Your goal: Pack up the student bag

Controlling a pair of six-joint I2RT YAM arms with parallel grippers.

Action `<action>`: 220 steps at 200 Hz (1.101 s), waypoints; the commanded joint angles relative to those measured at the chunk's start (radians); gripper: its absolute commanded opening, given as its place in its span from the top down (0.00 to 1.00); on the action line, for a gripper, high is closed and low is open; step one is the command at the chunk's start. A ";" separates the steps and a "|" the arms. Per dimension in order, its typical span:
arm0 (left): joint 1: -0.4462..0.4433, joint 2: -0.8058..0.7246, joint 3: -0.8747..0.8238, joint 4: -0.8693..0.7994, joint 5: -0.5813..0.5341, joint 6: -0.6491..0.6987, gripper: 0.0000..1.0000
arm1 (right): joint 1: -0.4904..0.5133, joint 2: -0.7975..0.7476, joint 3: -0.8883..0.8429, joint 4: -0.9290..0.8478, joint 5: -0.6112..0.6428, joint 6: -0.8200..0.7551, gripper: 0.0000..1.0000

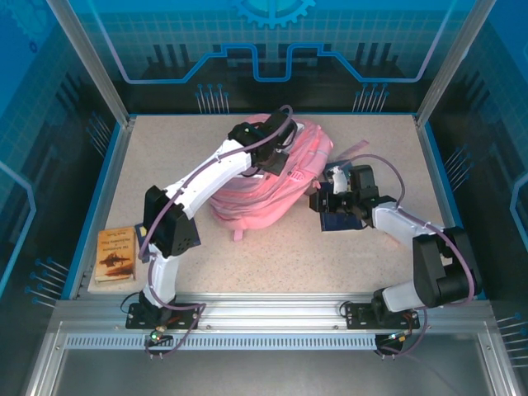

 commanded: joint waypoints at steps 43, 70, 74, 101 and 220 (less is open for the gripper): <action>0.058 -0.128 0.062 0.028 0.091 -0.012 1.00 | -0.082 -0.088 0.058 0.019 -0.184 -0.153 0.51; 0.065 -0.137 0.064 0.032 0.118 -0.024 1.00 | -0.081 -0.072 0.084 0.021 -0.245 -0.179 0.46; 0.067 -0.137 0.066 0.034 0.118 -0.024 1.00 | -0.080 -0.067 0.087 0.022 -0.255 -0.181 0.46; 0.071 -0.138 0.077 0.030 0.124 -0.028 1.00 | -0.065 -0.039 0.109 0.035 -0.278 -0.186 0.48; 0.082 -0.132 0.082 0.029 0.152 -0.034 1.00 | -0.021 0.056 0.194 -0.020 -0.155 -0.247 0.73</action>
